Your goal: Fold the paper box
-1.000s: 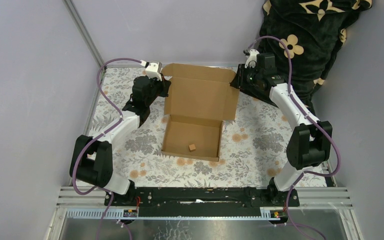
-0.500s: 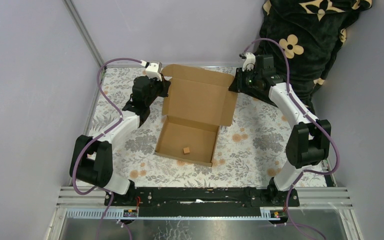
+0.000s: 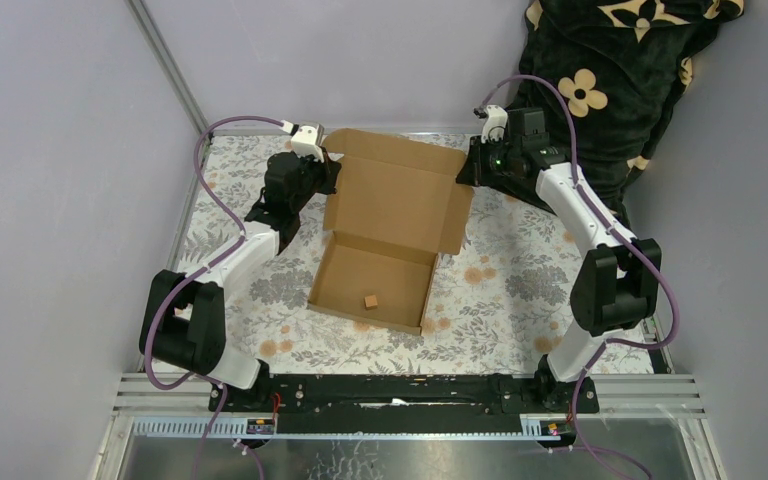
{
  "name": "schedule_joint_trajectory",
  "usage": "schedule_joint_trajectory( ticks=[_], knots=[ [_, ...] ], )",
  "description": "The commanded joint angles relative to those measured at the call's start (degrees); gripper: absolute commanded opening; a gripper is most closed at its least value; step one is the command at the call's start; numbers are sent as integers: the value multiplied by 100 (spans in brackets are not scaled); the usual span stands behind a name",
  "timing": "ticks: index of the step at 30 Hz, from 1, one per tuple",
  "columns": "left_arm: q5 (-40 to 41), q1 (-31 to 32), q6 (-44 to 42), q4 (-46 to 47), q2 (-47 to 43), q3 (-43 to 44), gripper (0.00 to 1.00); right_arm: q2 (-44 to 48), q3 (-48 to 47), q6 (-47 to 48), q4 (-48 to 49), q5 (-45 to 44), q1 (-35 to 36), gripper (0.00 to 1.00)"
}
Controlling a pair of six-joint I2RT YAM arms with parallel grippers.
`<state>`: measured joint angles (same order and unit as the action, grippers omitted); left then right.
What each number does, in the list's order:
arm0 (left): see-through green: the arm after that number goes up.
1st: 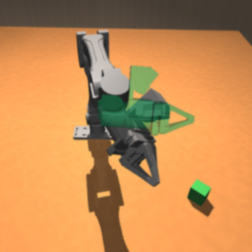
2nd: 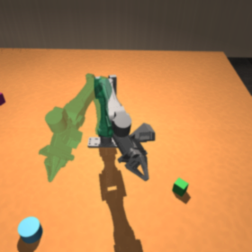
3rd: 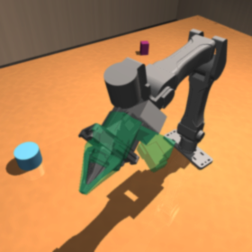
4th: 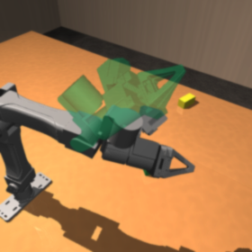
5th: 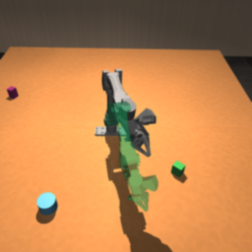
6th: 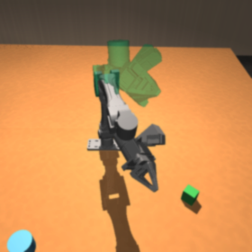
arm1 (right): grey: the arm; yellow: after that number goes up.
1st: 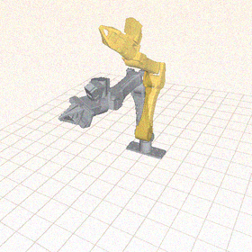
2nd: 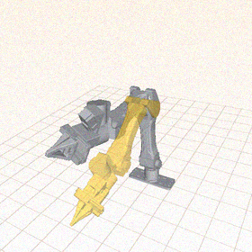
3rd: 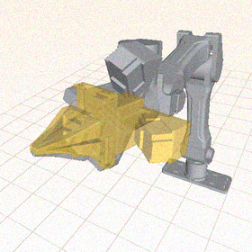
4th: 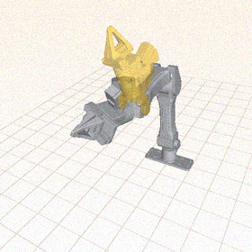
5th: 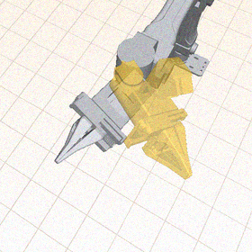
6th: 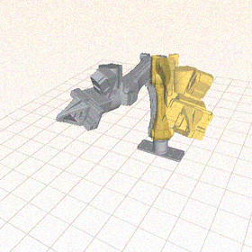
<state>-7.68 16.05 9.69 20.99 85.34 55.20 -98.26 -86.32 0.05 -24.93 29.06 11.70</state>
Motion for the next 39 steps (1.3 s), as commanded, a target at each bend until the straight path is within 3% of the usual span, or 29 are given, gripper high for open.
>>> schedule_joint_trajectory(
  ticks=[1, 22, 32, 39],
  knots=[
    [-62, 9, -40, 405, -35, 40, 0, 77, -204, 143, -30, -381, 216, 9],
    [554, 200, 472, 884, -603, -391, 0, 151, -443, -453, 748, -3328, 1335, 5],
    [1570, 937, 391, 1081, -904, -629, 0, 211, -356, -787, 1003, -4422, 1789, 3],
    [1966, 1070, 481, 1344, -819, -888, 0, 270, -290, -944, 1196, -5048, 2074, 3]
  ],
)
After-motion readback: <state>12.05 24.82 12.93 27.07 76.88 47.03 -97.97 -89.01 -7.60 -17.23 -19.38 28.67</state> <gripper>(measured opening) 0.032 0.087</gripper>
